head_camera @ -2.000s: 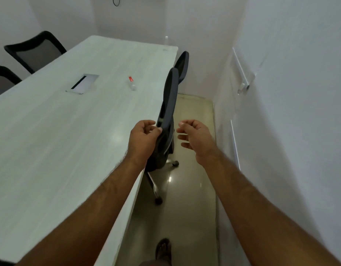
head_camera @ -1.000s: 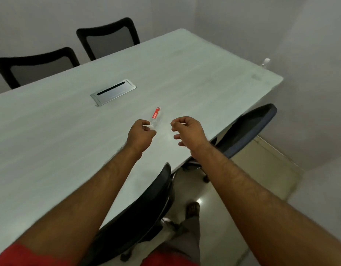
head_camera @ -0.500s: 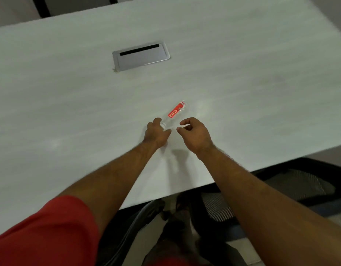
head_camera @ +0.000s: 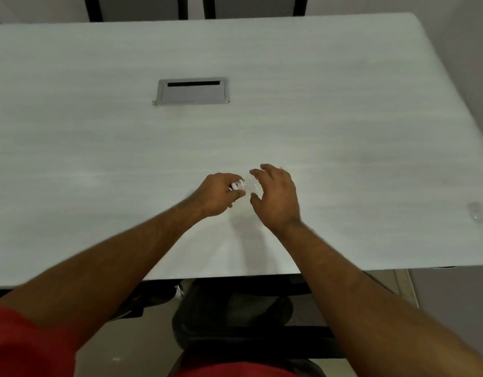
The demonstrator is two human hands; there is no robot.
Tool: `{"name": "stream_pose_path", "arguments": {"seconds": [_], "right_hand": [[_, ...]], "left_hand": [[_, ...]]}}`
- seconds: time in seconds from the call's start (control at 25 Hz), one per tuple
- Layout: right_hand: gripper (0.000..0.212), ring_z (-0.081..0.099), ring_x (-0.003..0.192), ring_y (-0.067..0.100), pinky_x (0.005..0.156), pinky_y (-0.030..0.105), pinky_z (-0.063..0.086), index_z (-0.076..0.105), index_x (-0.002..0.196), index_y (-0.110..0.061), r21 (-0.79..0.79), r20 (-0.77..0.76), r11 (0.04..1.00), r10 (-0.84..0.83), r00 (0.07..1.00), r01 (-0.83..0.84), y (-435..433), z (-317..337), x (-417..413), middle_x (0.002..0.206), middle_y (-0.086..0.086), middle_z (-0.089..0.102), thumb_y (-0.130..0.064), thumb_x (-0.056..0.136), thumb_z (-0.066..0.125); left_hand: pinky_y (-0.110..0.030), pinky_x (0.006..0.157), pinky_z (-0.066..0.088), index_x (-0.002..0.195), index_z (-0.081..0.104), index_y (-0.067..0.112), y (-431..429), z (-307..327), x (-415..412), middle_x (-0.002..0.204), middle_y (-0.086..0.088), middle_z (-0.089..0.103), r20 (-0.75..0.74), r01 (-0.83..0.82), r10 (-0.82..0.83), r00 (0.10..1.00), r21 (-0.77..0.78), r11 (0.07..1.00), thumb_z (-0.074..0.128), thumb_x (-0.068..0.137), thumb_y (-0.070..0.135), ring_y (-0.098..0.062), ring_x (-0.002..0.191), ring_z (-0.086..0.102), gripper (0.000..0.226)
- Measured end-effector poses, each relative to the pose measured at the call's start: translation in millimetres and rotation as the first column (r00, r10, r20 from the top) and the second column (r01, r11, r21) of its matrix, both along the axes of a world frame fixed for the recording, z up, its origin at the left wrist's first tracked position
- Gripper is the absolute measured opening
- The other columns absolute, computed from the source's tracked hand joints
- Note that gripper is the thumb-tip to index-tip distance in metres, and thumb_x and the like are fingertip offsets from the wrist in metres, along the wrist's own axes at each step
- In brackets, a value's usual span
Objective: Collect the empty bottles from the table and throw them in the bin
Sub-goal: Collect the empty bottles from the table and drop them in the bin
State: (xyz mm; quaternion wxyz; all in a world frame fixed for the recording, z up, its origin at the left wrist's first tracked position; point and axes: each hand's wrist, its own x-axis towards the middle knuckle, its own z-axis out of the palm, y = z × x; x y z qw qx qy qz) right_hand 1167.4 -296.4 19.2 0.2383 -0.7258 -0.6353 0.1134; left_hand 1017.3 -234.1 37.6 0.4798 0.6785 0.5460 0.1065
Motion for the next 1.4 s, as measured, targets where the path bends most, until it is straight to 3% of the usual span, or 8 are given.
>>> {"name": "stream_pose_path", "arguments": {"seconds": [0.16, 0.36, 0.48, 0.64, 0.84, 1.12, 1.24, 1.4], "right_hand": [[0.061, 0.058, 0.122, 0.031, 0.101, 0.045, 0.042, 0.063, 0.130, -0.019, -0.119, 0.144, 0.990, 0.097, 0.985, -0.080, -3, 14, 47, 0.127, 0.004, 0.067, -0.035, 0.074, 0.079], [0.055, 0.066, 0.101, 0.025, 0.089, 0.039, 0.045, 0.064, 0.125, -0.025, -0.088, 0.065, 0.992, 0.099, 0.993, -0.093, -11, 17, 73, 0.108, -0.001, 0.072, -0.048, 0.077, 0.076], [0.054, 0.066, 0.096, 0.027, 0.084, 0.038, 0.047, 0.066, 0.123, -0.024, -0.045, 0.025, 0.993, 0.112, 0.993, -0.111, -17, 17, 83, 0.104, 0.001, 0.073, -0.048, 0.076, 0.078], [0.055, 0.062, 0.098, 0.028, 0.083, 0.038, 0.048, 0.064, 0.127, -0.026, -0.044, 0.002, 0.993, 0.112, 0.994, -0.111, -24, 20, 92, 0.108, 0.001, 0.070, -0.048, 0.078, 0.077], [0.050, 0.059, 0.091, 0.028, 0.077, 0.037, 0.048, 0.068, 0.120, -0.026, -0.025, -0.060, 0.996, 0.081, 0.995, -0.083, -36, 20, 102, 0.101, 0.002, 0.068, -0.046, 0.075, 0.079], [0.051, 0.060, 0.086, 0.029, 0.073, 0.036, 0.046, 0.070, 0.116, -0.026, 0.013, 0.042, 0.999, 0.044, 0.998, -0.045, -45, 18, 95, 0.097, 0.002, 0.066, -0.046, 0.071, 0.082], [0.051, 0.059, 0.089, 0.027, 0.073, 0.035, 0.045, 0.069, 0.118, -0.026, -0.017, -0.009, 1.000, 0.017, 1.000, -0.017, -52, 19, 89, 0.099, 0.001, 0.066, -0.048, 0.073, 0.080], [0.053, 0.056, 0.091, 0.020, 0.076, 0.034, 0.050, 0.067, 0.120, -0.027, -0.045, -0.166, 0.998, -0.060, 0.984, 0.053, -53, 29, 76, 0.098, -0.003, 0.066, -0.052, 0.074, 0.078]], "left_hand": [[-0.007, 0.055, 0.048, 0.122, 0.065, 0.009, -14, 19, 37, 0.108, -0.008, 0.068, -0.036, 0.051, -0.050, 0.998, 0.037, 0.998, 0.067, 0.090, 0.012, -0.012, 0.073, 0.064, 0.033], [-0.039, 0.075, 0.059, 0.115, 0.054, 0.016, -19, 33, 59, 0.100, -0.008, 0.072, 0.019, 0.018, -0.018, 1.000, 0.013, 1.000, 0.076, 0.082, 0.014, -0.024, 0.079, 0.072, 0.040], [-0.043, 0.079, 0.062, 0.100, 0.064, 0.010, -22, 38, 68, 0.095, -0.008, 0.074, 0.082, -0.103, 0.103, 0.991, -0.002, 0.995, 0.080, 0.077, 0.013, -0.026, 0.085, 0.074, 0.029], [-0.037, 0.083, 0.061, 0.105, 0.073, 0.009, -32, 38, 80, 0.104, -0.006, 0.073, 0.124, -0.189, 0.185, 0.975, 0.019, 0.982, 0.079, 0.079, 0.011, -0.026, 0.094, 0.072, 0.027], [-0.036, 0.094, 0.055, 0.117, 0.072, 0.014, -46, 43, 89, 0.115, -0.001, 0.073, 0.087, -0.092, 0.088, 0.992, 0.042, 0.995, 0.068, 0.090, 0.021, -0.019, 0.103, 0.069, 0.029], [-0.033, 0.076, 0.062, 0.101, 0.072, -0.002, -44, 53, 98, 0.094, -0.018, 0.074, 0.023, -0.216, 0.217, 0.976, -0.056, 0.975, 0.064, 0.093, 0.023, -0.020, 0.072, 0.072, 0.027], [-0.034, 0.086, 0.059, 0.108, 0.073, 0.004, -43, 58, 90, 0.104, -0.011, 0.074, -0.006, -0.042, 0.042, 0.999, -0.007, 0.999, 0.067, 0.090, 0.010, -0.021, 0.090, 0.071, 0.020], [-0.025, 0.090, 0.055, 0.113, 0.071, 0.011, -46, 58, 72, 0.106, 0.001, 0.072, 0.262, 0.002, -0.002, 0.965, 0.001, 1.000, 0.066, 0.086, -0.003, -0.012, 0.100, 0.069, 0.032]]}}
